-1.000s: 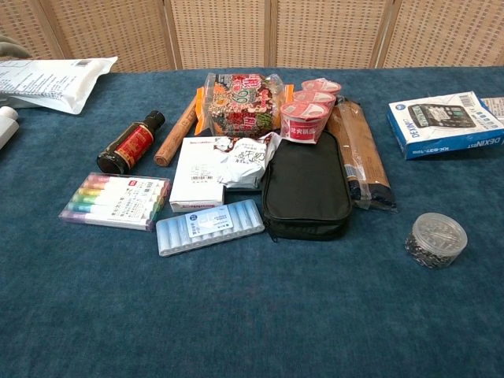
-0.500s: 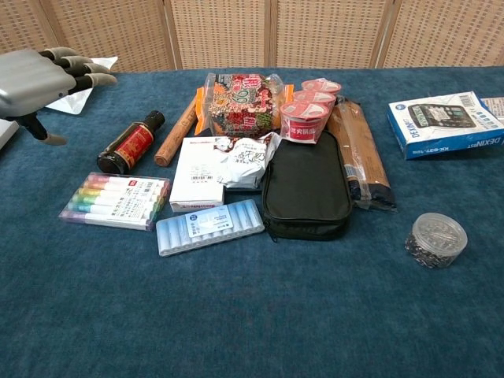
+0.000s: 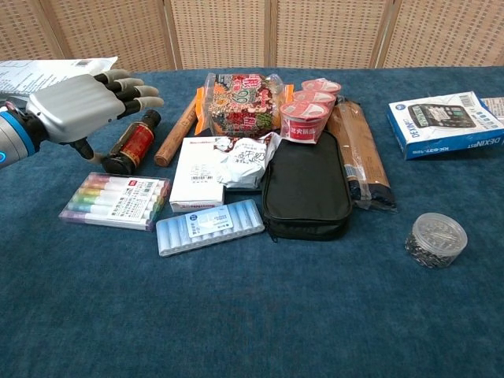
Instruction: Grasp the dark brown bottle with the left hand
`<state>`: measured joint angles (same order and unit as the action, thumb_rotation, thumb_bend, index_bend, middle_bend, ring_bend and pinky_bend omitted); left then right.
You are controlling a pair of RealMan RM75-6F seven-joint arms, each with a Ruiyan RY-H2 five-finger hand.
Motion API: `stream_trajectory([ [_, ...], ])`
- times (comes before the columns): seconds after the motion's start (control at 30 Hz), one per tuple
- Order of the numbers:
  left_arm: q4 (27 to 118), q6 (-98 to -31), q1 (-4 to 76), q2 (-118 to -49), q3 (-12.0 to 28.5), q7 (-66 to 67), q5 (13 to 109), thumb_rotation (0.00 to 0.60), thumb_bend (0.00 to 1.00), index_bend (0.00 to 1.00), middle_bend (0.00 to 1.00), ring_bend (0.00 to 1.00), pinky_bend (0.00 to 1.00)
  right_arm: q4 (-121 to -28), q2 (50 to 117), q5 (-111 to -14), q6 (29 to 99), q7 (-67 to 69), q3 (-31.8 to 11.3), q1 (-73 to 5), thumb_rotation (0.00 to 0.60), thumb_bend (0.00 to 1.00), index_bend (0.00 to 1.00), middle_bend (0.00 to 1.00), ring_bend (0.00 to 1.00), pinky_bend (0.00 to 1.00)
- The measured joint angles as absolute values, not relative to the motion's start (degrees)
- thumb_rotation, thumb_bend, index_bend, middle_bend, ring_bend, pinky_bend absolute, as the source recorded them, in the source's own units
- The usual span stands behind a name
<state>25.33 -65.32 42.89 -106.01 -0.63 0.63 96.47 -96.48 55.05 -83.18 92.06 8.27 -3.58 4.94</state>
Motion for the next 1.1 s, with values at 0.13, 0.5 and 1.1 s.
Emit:
stream_trajectory([
  [0.13,23.9,-66.6,43.3,-108.0,-0.6,-1.4,96.2,0.600,0.16,0.00,0.00,0.00,0.00,-96.3,55.1,-83.2,92.3,8.7,-3.6,5.3,0.600,0.00,0.00,0.06,0.00,0.00],
  [0.5,23.7,-67.2,44.5,-110.2,0.4,-4.8,94.4,0.600,0.16,0.00,0.00,0.00,0.00,-96.3,54.9,-83.6,93.7,9.2,-3.3,6.5,0.600,0.01,0.00,0.06,0.00,0.00],
  [1.1,34.6,-58.8,45.0,-103.8,-0.9,-15.4,92.1,0.600,0.16,0.31,0.24,0.31,0.09,-96.7,54.8,-84.3,94.1,10.1,-3.3,7.0,0.600,0.01,0.00,0.06,0.00,0.00],
])
